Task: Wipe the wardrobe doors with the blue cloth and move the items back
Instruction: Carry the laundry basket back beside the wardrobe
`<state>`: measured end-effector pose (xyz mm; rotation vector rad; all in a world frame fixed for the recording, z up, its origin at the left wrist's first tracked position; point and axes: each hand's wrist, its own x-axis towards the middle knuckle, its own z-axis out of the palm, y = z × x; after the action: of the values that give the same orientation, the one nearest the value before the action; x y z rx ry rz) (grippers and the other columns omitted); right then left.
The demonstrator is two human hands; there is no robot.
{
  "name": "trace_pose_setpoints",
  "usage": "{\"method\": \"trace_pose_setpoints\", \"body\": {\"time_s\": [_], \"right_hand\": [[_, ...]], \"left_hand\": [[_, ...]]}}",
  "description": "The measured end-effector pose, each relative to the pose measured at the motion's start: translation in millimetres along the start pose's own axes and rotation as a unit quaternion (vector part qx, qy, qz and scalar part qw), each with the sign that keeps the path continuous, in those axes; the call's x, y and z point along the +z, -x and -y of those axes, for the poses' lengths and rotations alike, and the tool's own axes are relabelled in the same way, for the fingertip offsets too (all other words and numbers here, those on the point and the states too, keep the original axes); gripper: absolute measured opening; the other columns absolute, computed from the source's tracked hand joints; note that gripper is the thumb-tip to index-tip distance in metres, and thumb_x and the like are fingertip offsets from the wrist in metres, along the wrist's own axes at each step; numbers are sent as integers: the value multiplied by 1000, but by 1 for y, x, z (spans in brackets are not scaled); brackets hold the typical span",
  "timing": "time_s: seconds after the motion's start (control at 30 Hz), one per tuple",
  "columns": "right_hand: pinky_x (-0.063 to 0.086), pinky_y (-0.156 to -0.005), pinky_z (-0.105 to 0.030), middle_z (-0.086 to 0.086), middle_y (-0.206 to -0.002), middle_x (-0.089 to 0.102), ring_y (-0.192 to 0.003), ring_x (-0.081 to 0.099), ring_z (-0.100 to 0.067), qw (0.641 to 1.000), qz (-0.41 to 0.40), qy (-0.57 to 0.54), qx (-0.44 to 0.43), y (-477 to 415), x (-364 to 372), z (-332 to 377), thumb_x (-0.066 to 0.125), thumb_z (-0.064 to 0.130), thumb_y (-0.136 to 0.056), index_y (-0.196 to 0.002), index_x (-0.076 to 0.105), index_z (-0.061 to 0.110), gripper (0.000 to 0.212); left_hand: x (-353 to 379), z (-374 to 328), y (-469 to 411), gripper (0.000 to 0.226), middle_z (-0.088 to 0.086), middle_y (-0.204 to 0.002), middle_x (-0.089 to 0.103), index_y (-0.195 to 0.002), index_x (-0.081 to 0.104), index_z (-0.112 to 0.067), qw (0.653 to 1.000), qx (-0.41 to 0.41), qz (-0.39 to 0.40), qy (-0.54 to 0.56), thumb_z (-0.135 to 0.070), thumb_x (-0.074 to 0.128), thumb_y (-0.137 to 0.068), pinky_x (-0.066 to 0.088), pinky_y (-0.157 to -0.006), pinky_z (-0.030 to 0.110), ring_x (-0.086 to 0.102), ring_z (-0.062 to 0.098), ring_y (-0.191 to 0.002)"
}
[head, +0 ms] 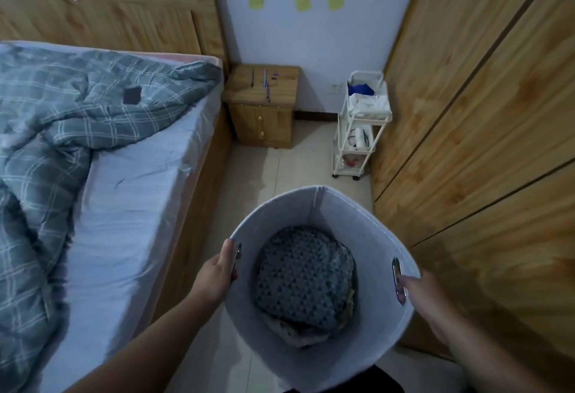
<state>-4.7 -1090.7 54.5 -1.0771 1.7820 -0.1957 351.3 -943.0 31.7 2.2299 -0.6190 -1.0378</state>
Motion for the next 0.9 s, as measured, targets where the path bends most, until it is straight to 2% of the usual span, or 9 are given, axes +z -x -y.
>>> {"method": "trace_pose_setpoints", "body": {"time_s": [0.17,0.23,0.3,0.37,0.5,0.63,0.73,0.8,0.9], "right_hand": [[35,-55,-31,-17,-64,51,-54,45,-22,999,3,-44,14,-67,4,50,50,-6,-95,-91,58,-3,10],[34,-54,-31,-16,-65,50,-54,43,-22,998,9,-61,25,-94,2,74,49,-6,-97,-94,59,-5,10],[33,-54,-31,-15,-62,48,-53,42,-22,998,15,-53,23,-117,-1,99,48,-9,-96,-92,57,-6,10],[33,-54,-31,-15,-60,47,-52,42,-22,999,22,-29,16,-137,-6,122,47,-10,-94,-88,56,-5,12],[34,-53,-31,-15,-62,50,-52,44,-22,999,23,-18,17,-176,-14,159,49,-3,-98,-91,56,-4,10],[34,-56,-33,-18,-60,49,-52,44,-24,999,-15,-37,37,-220,-21,186,54,2,-99,-86,55,-5,15],[37,-59,-32,-16,-57,52,-53,49,-25,998,-24,-13,62,-252,-27,200,51,-4,-93,-71,55,2,23],[39,-58,-32,-13,-60,54,-54,49,-24,995,-32,-17,89,-269,-29,209,52,-1,-95,-73,52,8,24],[44,-57,-29,-3,-69,56,-59,51,-17,992,-69,-32,101,-284,-29,223,53,8,-98,-72,52,20,29]], "left_hand": [[5,-50,-62,77,4,-77,73,-85,77,-14,1000,-18,4,-12,-70,27,-100,46,-61,23,65,13,-69],[8,-68,-84,76,2,-73,72,-80,75,-15,1000,-23,-10,-9,-72,28,-99,47,-61,25,66,14,-69],[11,-88,-103,77,3,-71,72,-77,74,-15,999,-25,-20,-5,-74,28,-97,47,-61,27,66,16,-69],[15,-107,-125,77,4,-75,74,-82,75,-16,999,-28,-20,6,-75,28,-96,47,-61,27,68,17,-72],[25,-150,-170,82,3,-74,75,-79,77,-14,1000,-27,0,-11,-77,28,-95,47,-61,27,70,16,-74],[39,-194,-223,88,5,-71,74,-75,76,-8,999,-7,30,-26,-79,26,-93,49,-63,28,70,20,-73],[55,-229,-275,91,8,-73,76,-78,76,-8,996,16,66,-61,-80,23,-92,52,-68,33,71,24,-74],[69,-254,-311,92,8,-72,76,-79,77,-12,992,30,98,-80,-84,21,-87,51,-65,31,72,24,-73],[89,-295,-367,93,3,-63,74,-69,75,-16,981,46,148,-112,-90,18,-77,50,-63,29,71,20,-68]]}}
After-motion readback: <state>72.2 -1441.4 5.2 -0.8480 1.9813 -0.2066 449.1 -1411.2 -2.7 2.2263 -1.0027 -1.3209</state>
